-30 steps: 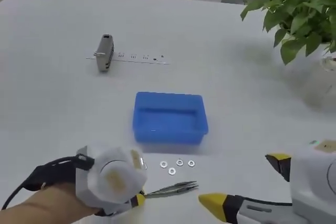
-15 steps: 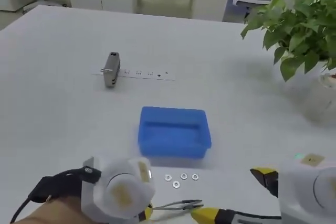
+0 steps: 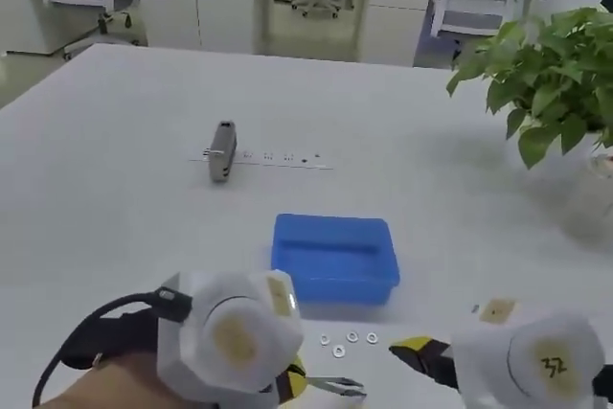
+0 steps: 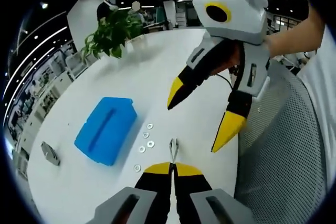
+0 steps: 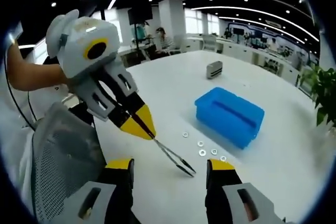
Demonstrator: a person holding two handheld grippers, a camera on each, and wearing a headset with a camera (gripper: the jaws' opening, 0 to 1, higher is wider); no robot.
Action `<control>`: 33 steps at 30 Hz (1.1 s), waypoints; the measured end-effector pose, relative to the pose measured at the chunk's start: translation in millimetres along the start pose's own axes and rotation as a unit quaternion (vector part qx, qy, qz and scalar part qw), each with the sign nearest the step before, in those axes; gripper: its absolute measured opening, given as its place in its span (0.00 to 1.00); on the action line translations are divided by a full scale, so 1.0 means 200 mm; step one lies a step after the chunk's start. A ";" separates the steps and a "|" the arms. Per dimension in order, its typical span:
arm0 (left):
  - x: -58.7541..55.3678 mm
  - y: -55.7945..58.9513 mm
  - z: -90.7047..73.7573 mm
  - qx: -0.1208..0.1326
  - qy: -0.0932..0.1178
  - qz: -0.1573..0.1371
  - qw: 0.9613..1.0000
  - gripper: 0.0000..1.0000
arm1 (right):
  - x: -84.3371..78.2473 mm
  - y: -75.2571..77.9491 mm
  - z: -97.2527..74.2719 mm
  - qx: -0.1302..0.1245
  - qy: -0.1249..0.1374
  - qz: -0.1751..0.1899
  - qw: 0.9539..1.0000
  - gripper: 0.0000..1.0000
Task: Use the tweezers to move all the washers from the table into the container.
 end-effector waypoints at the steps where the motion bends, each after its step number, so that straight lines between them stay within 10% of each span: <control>1: 0.00 0.00 -0.01 0.000 0.000 0.002 1.000 0.00 | 0.00 -0.01 0.01 0.006 -0.003 -0.004 1.000 0.51; 20: 0.08 0.02 -0.10 -0.012 -0.008 0.055 0.998 0.00 | 0.04 -0.05 0.21 0.068 -0.027 -0.074 0.995 0.15; 33: 0.09 -0.01 -0.10 -0.021 -0.009 0.066 0.998 0.00 | 0.07 -0.03 0.22 0.068 -0.030 -0.097 0.993 0.13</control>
Point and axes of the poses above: the centre of the closed fingertips' face, and the gripper's own axes: z roughly forward along the fingers, y roughly to its right, x roughly out of its top, the point moved 9 cm from there along -z, roughly backward along the fingers, and after that the axes turned 10 degrees about -z, right-handed, at the moved point
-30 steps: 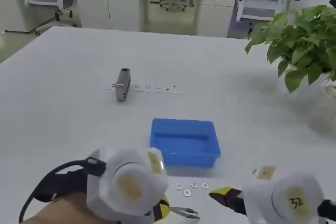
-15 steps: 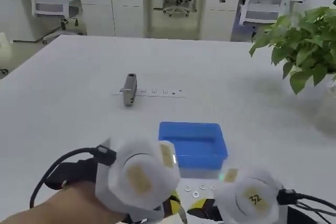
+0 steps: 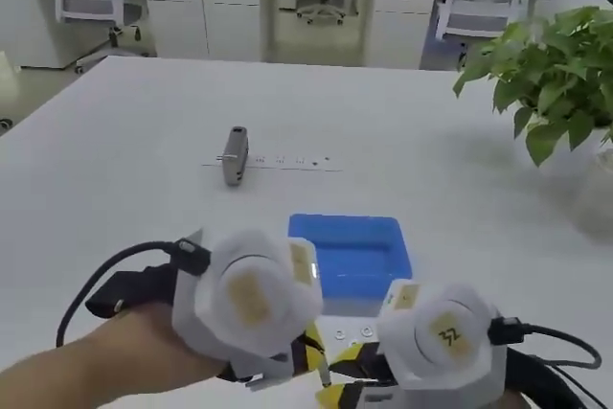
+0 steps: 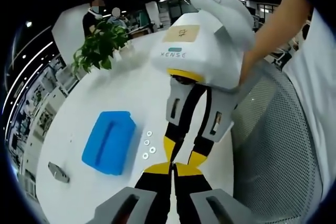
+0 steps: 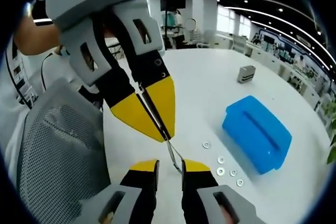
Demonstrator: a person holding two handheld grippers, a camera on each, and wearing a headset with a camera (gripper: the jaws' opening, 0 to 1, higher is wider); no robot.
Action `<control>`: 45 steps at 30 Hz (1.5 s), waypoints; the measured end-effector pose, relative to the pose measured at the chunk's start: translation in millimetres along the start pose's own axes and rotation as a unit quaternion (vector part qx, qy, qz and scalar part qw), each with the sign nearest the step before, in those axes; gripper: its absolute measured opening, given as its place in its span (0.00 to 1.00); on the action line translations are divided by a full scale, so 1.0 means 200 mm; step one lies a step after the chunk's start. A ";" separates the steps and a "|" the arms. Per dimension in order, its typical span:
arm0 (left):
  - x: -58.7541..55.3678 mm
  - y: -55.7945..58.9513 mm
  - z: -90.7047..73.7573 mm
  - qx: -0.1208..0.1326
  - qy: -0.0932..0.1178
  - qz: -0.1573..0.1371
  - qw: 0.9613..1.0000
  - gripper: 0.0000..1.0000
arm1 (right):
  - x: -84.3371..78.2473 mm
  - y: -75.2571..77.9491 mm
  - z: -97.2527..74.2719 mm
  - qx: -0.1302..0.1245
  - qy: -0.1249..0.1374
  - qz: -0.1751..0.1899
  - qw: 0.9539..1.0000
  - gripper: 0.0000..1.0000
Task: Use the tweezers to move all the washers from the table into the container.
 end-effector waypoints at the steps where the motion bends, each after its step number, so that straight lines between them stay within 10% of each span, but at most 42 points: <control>1: 0.00 0.00 0.00 -0.001 -0.001 0.002 1.000 0.00 | 0.00 0.00 0.00 0.001 -0.002 -0.001 1.000 0.13; 24: 0.02 0.02 0.00 -0.012 0.000 0.012 1.000 0.00 | 0.02 0.02 0.11 0.027 -0.015 -0.059 0.998 0.05; 36: -0.04 0.03 -0.01 0.023 0.046 -0.012 0.999 0.00 | 0.03 0.01 0.11 0.022 -0.012 -0.063 0.998 0.02; 41: -0.13 0.05 -0.04 0.059 0.082 -0.110 0.989 0.07 | 0.02 0.02 0.11 0.026 -0.011 -0.050 0.998 0.02; 45: -0.20 0.09 -0.12 0.095 0.129 -0.198 0.967 0.23 | 0.03 0.02 0.09 0.026 -0.012 -0.048 0.998 0.02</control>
Point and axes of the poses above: the centre of the closed fingertips' face, and the gripper's own axes: z roughly forward along the fingers, y roughly to its right, x roughly out of its top, the point moved 9 cm from there along -z, roughly backward along the fingers, and after that the axes turned 10 degrees about -z, right-handed, at the moved point
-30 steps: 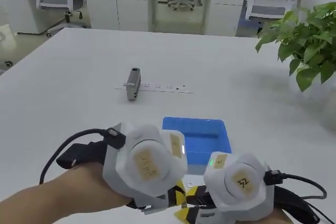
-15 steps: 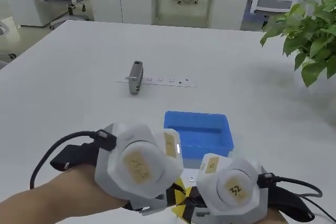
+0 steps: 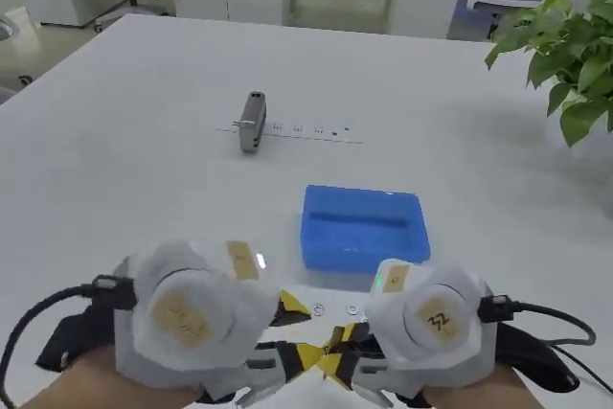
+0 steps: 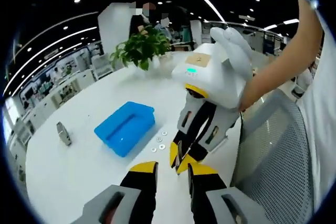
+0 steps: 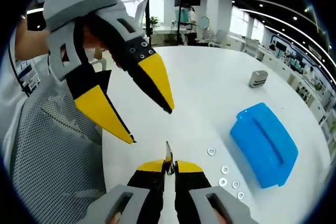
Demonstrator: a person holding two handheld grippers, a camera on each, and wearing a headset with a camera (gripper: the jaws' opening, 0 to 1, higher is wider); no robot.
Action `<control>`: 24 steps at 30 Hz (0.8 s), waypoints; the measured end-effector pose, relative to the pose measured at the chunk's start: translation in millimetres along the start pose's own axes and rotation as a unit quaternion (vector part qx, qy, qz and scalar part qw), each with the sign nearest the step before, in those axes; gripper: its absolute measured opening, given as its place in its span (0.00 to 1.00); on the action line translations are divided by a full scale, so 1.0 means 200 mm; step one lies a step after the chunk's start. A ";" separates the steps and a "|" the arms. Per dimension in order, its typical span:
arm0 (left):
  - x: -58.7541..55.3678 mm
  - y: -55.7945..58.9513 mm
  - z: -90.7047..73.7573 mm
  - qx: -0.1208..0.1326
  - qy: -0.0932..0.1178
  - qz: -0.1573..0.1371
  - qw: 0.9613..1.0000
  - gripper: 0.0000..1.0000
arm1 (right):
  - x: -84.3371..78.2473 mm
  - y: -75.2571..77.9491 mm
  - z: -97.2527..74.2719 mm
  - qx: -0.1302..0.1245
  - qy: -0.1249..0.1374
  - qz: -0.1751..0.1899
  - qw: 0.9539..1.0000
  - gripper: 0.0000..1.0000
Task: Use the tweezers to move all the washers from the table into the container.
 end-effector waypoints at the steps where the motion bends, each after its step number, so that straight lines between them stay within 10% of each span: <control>1: -0.02 0.00 -0.03 0.019 0.018 -0.020 0.999 0.27 | 0.00 0.00 -0.01 -0.001 0.000 0.000 1.000 0.02; 11: -0.18 0.06 -0.18 0.088 0.038 -0.095 0.991 0.58 | 0.04 0.08 -0.07 -0.022 0.009 0.009 1.000 0.03; 24: -0.20 0.02 -0.21 0.148 0.109 -0.072 0.980 0.77 | 0.05 0.30 -0.04 -0.063 0.044 0.086 0.993 0.03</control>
Point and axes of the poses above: the centre of the closed fingertips' face, and the gripper's own axes: z roughly forward along the fingers, y roughly to its right, x roughly out of its top, the point moved 9 cm from there along -z, roughly backward along the fingers, and after that the axes turned 10 degrees about -z, right-handed, at the moved point
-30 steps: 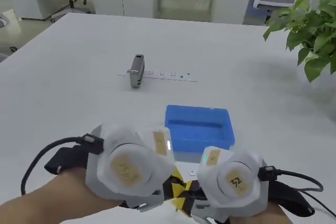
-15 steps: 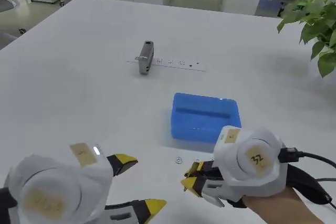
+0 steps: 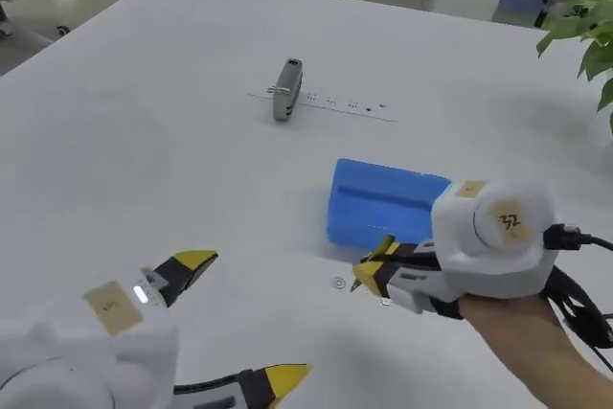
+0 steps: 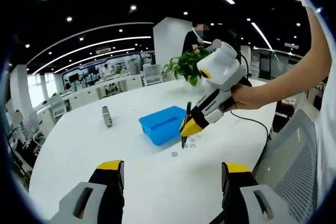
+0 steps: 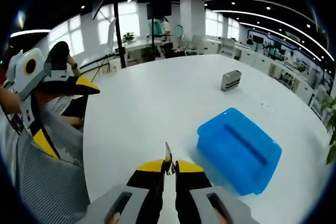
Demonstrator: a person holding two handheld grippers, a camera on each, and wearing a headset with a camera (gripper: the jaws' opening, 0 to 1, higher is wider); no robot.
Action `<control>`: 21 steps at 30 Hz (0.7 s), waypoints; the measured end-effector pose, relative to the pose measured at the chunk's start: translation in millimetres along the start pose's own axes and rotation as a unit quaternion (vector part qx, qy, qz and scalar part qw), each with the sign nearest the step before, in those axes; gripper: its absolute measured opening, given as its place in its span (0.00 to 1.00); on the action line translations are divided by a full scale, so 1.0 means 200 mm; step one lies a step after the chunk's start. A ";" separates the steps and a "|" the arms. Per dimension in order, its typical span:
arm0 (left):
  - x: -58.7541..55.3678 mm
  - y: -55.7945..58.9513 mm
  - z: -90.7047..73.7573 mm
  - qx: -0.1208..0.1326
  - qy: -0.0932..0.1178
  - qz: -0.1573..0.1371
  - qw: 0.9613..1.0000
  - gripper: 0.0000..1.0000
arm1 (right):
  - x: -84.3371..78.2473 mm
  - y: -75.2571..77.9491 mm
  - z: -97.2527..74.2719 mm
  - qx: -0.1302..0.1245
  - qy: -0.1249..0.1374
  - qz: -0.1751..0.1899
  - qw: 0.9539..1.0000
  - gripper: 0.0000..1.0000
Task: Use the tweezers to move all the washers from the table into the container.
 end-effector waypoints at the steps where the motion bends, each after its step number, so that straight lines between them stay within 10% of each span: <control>1: 0.00 0.00 0.00 0.004 -0.001 -0.001 1.000 0.79 | 0.00 0.01 0.01 -0.001 0.001 0.002 1.000 0.03; 21: -0.03 0.04 0.02 0.002 0.002 0.061 0.998 0.91 | -0.04 0.07 0.16 -0.005 -0.011 0.032 0.999 0.04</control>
Point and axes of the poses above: the centre of the closed fingertips' face, and the gripper's own axes: z roughly forward along the fingers, y roughly to its right, x roughly out of its top, the point moved 9 cm from there along -z, roughly backward along the fingers, and after that the axes turned 10 degrees about -z, right-handed, at the moved point
